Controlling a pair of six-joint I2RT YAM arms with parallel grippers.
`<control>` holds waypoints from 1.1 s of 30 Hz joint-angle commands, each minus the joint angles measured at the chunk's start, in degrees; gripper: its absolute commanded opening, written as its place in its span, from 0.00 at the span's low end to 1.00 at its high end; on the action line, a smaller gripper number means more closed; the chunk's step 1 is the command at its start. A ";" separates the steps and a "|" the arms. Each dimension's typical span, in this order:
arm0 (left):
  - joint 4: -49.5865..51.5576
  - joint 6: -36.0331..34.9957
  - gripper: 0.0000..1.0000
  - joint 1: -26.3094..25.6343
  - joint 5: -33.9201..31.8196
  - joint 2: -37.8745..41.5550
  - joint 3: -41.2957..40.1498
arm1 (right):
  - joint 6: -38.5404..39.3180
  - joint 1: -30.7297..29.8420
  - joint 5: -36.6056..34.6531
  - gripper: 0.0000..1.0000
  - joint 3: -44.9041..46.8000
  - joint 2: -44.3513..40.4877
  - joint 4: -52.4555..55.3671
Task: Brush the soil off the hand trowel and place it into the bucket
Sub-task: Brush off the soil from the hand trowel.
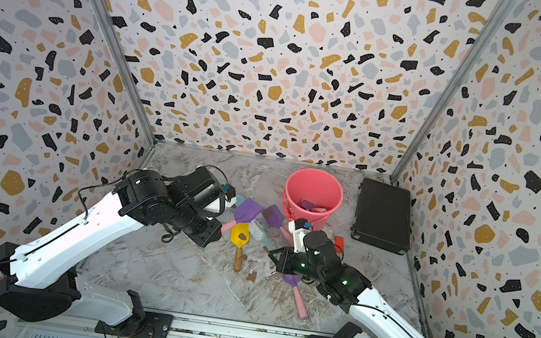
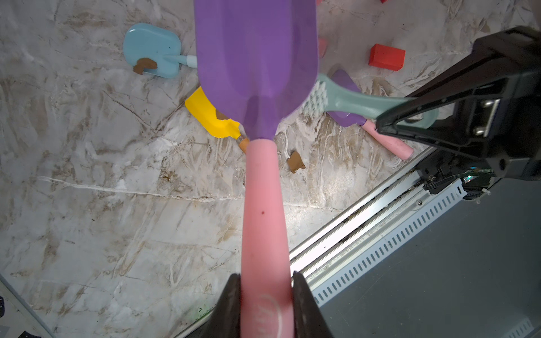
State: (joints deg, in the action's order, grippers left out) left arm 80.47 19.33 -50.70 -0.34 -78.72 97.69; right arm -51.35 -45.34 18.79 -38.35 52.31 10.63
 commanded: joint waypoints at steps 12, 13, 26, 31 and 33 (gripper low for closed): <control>-2.96 1.71 0.00 0.25 2.38 1.93 -2.22 | -24.26 6.93 7.63 0.00 8.38 -0.78 -32.78; -2.85 1.65 0.00 0.26 2.13 2.03 -2.39 | -24.40 7.33 7.90 0.00 8.46 -1.15 -32.82; -2.15 1.98 0.00 0.60 2.55 2.97 -1.51 | -24.61 17.26 10.90 0.00 10.93 -5.96 -27.59; -3.59 2.13 0.00 1.30 0.97 2.95 0.81 | -23.25 17.39 13.98 0.00 12.04 -5.22 -25.67; -4.22 1.95 0.00 1.58 0.61 2.47 1.25 | -22.69 17.35 17.21 0.00 11.88 -4.17 -26.63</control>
State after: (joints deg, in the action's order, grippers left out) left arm 78.76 20.84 -49.71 1.76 -76.93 96.75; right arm -75.61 -28.03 31.31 -26.15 47.68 -16.12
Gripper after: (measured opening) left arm 0.244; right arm 0.077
